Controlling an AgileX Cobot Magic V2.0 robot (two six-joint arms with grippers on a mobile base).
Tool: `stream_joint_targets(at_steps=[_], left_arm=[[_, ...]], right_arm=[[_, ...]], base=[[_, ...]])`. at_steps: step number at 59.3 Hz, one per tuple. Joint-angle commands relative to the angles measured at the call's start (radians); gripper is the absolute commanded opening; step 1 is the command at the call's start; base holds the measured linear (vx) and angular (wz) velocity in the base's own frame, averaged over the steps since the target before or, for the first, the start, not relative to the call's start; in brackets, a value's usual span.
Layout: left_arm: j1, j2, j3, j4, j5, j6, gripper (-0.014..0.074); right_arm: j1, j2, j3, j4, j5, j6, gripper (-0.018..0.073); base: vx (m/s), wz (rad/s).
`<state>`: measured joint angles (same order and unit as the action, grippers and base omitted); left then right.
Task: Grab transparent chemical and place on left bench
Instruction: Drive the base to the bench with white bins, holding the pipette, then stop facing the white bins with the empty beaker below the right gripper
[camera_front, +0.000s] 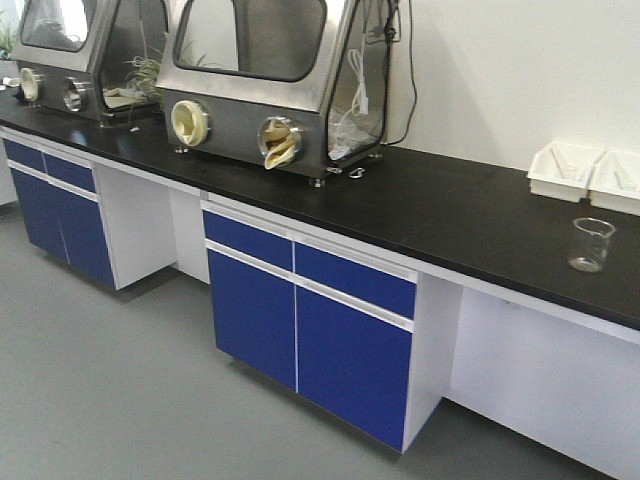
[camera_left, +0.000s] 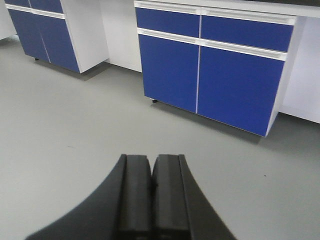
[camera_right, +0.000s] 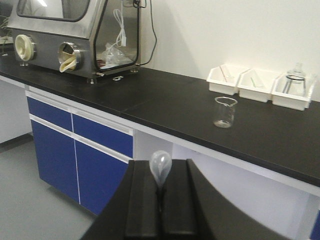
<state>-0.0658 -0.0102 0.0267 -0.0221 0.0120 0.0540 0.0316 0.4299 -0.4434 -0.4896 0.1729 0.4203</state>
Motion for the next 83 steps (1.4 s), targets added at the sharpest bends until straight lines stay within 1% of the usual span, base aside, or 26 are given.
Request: stream_joint_targets(at_steps=[1, 70, 83], left_arm=[[-0.002, -0.019, 0.016, -0.001, -0.078, -0.008, -0.0003], [-0.002, -0.019, 0.016, -0.001, -0.078, -0.008, -0.0003], [-0.002, -0.019, 0.016, -0.001, -0.078, -0.008, -0.0003]], right_arm=[[-0.002, 0.006, -0.030, -0.010, -0.072, -0.001, -0.0004], [-0.002, 0.006, -0.030, -0.010, -0.072, -0.001, -0.0004], [-0.002, 0.006, -0.030, -0.010, -0.072, -0.001, -0.0004]], base=[[0.23, 0.18], [0.27, 0.06], [0.33, -0.24]])
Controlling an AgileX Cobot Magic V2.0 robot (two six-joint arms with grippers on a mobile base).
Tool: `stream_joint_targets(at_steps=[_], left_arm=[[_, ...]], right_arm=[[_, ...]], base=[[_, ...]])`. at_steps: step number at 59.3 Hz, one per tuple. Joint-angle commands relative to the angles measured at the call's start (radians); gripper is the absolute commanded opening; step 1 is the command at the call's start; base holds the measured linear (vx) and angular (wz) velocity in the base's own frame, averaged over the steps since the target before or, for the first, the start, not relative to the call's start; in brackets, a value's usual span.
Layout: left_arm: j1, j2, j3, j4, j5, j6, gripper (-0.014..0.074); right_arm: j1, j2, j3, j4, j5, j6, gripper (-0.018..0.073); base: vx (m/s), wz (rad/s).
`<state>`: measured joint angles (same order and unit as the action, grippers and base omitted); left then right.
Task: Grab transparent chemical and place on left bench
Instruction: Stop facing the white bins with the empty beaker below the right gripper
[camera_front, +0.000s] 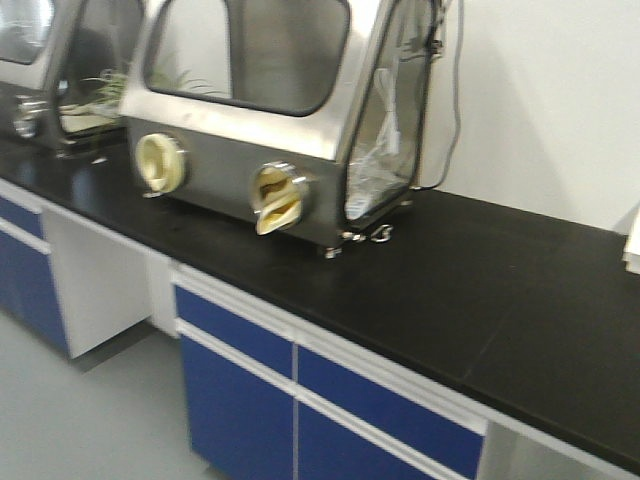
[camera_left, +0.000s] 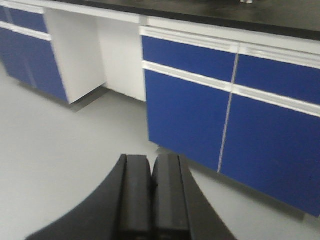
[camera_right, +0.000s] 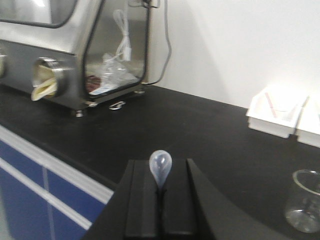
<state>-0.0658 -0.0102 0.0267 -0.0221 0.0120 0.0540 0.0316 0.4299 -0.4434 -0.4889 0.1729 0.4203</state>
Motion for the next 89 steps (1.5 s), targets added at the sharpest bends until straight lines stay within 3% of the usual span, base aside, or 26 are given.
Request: stream_joint_targets(at_steps=[1, 46, 89], left_arm=[[-0.002, -0.019, 0.016, -0.001, -0.078, -0.008, -0.0003], [-0.002, -0.019, 0.016, -0.001, -0.078, -0.008, -0.0003], [-0.002, -0.019, 0.016, -0.001, -0.078, -0.008, -0.0003]], right_arm=[[-0.002, 0.006, -0.030, -0.010, -0.072, -0.001, -0.0004], [-0.002, 0.006, -0.030, -0.010, -0.072, -0.001, -0.0004], [-0.002, 0.006, -0.030, -0.010, -0.071, -0.001, -0.0004]], base=[[0.32, -0.47], [0.27, -0.60], [0.20, -0.23]])
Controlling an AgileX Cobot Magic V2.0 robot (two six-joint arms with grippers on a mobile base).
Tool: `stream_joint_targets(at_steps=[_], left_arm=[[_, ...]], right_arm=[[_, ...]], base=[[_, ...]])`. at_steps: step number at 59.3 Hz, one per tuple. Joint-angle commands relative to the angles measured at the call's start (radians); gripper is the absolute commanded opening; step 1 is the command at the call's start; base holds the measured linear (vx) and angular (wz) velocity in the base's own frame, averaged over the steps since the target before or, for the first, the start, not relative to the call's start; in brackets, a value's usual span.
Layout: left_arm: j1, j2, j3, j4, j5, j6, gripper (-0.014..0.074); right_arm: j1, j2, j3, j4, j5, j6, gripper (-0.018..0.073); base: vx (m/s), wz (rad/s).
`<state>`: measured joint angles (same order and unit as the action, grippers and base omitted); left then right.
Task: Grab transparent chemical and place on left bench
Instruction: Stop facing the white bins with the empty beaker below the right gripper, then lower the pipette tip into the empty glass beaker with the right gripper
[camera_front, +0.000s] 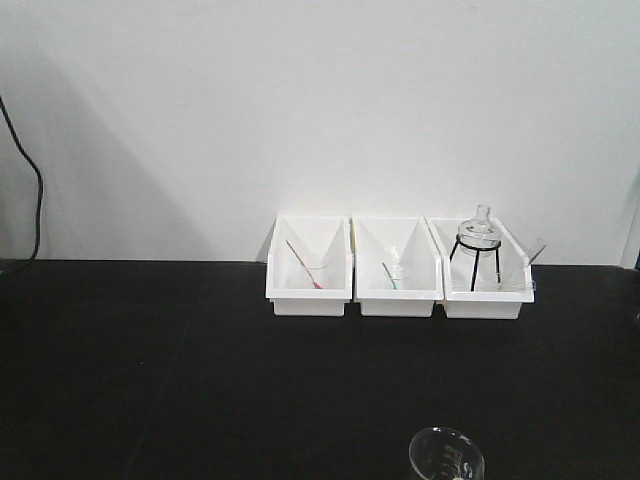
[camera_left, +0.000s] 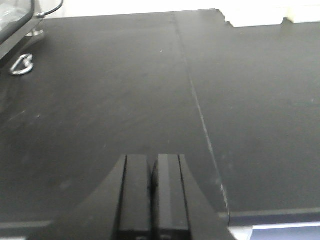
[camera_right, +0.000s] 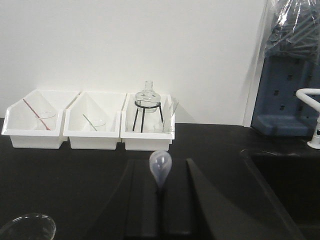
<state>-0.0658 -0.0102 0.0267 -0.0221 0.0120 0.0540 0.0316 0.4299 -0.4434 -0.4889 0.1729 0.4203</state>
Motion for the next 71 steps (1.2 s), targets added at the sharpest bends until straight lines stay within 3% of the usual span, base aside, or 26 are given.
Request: stream_joint_targets(at_steps=[1, 49, 59, 71], left_arm=[[-0.002, -0.019, 0.016, -0.001, -0.078, -0.008, -0.0003], [-0.002, -0.019, 0.016, -0.001, -0.078, -0.008, -0.0003], [-0.002, -0.019, 0.016, -0.001, -0.078, -0.008, -0.0003], [-0.002, -0.019, 0.016, -0.001, -0.078, -0.008, -0.0003]], right_arm=[[-0.002, 0.006, -0.030, -0.010, -0.071, -0.001, -0.0004], [-0.002, 0.012, -0.030, 0.005, -0.097, 0.035, -0.0004], [-0.002, 0.104, -0.030, 0.023, -0.232, 0.077, -0.0004], [-0.002, 0.320, -0.037, 0.015, -0.519, 0.131, -0.0004]], base=[[0.10, -0.09], [0.02, -0.02], [0.00, 0.00], [0.00, 0.00]])
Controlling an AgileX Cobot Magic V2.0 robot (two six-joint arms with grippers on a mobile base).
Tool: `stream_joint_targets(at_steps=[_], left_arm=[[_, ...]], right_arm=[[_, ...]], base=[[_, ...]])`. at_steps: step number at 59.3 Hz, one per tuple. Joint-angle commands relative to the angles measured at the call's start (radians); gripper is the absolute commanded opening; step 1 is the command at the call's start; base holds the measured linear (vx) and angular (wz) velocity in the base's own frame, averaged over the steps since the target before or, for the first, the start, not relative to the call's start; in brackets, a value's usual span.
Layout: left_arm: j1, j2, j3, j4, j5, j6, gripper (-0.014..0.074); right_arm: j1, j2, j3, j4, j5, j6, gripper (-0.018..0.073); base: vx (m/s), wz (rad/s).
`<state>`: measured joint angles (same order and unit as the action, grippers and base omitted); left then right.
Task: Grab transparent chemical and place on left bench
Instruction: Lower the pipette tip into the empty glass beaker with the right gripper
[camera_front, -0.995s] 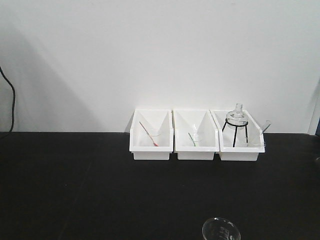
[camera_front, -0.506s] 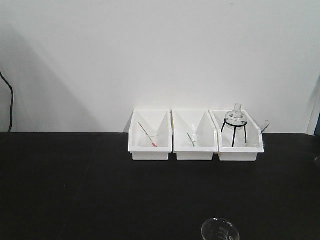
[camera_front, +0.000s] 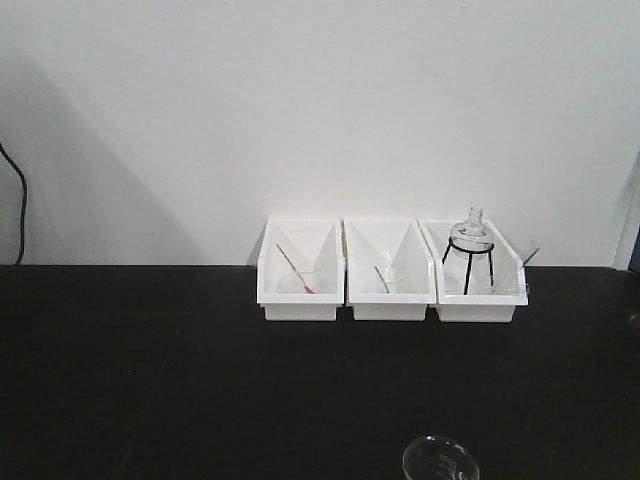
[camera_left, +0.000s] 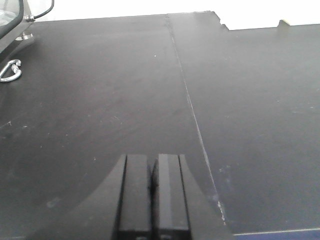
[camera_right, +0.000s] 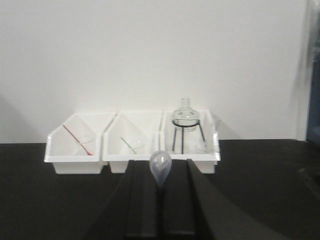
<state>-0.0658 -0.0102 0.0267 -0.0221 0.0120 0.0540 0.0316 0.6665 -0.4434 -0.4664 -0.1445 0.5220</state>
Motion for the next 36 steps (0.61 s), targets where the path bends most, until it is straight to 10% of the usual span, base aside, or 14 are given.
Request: stream_joint_targets(at_steps=[1, 36], left_arm=[[-0.002, -0.019, 0.016, -0.001, -0.078, -0.008, -0.0003], [-0.002, -0.019, 0.016, -0.001, -0.078, -0.008, -0.0003]], right_arm=[[-0.002, 0.100, -0.038, -0.010, -0.235, 0.034, -0.0004], [-0.002, 0.674, -0.039, -0.121, -0.913, 0.115, -0.0004]], base=[[0.00, 0.00], [0.00, 0.00]])
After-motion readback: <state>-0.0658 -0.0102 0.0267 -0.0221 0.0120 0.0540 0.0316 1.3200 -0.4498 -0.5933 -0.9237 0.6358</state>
